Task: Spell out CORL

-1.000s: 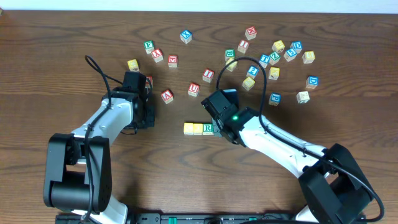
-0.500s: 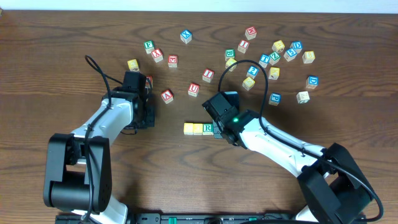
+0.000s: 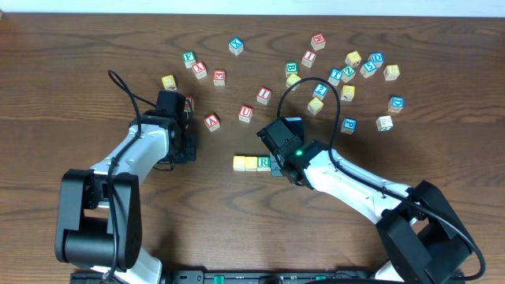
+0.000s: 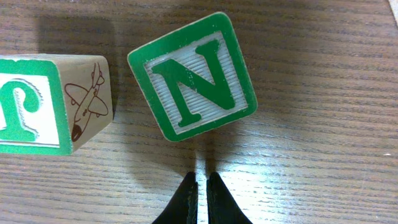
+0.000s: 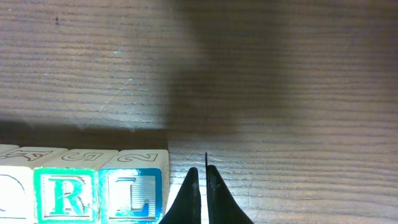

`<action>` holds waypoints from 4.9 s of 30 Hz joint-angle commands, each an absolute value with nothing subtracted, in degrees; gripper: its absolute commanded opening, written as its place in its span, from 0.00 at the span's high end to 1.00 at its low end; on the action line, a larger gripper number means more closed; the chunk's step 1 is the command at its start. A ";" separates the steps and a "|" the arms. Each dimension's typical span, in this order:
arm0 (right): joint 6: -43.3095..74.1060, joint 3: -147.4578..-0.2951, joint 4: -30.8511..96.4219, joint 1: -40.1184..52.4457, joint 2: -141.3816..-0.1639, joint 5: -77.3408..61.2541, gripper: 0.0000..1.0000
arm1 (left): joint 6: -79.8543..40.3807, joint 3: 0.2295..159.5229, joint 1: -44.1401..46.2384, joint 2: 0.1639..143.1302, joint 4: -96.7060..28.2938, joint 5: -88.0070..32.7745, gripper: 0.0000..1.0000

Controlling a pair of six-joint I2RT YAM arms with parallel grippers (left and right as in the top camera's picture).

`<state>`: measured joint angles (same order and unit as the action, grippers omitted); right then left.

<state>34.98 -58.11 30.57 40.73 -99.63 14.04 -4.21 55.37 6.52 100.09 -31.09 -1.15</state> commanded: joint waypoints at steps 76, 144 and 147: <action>13.82 -81.76 50.43 26.24 -83.33 18.55 0.01 | -3.27 56.18 6.28 61.56 -33.71 -7.09 0.14; 13.02 -81.73 53.63 26.24 -81.34 18.52 0.01 | 2.90 1.56 6.90 0.05 19.38 -5.06 0.10; 12.99 -81.73 53.63 26.24 -81.34 18.52 0.01 | 3.27 0.54 5.32 0.05 19.35 -5.69 0.09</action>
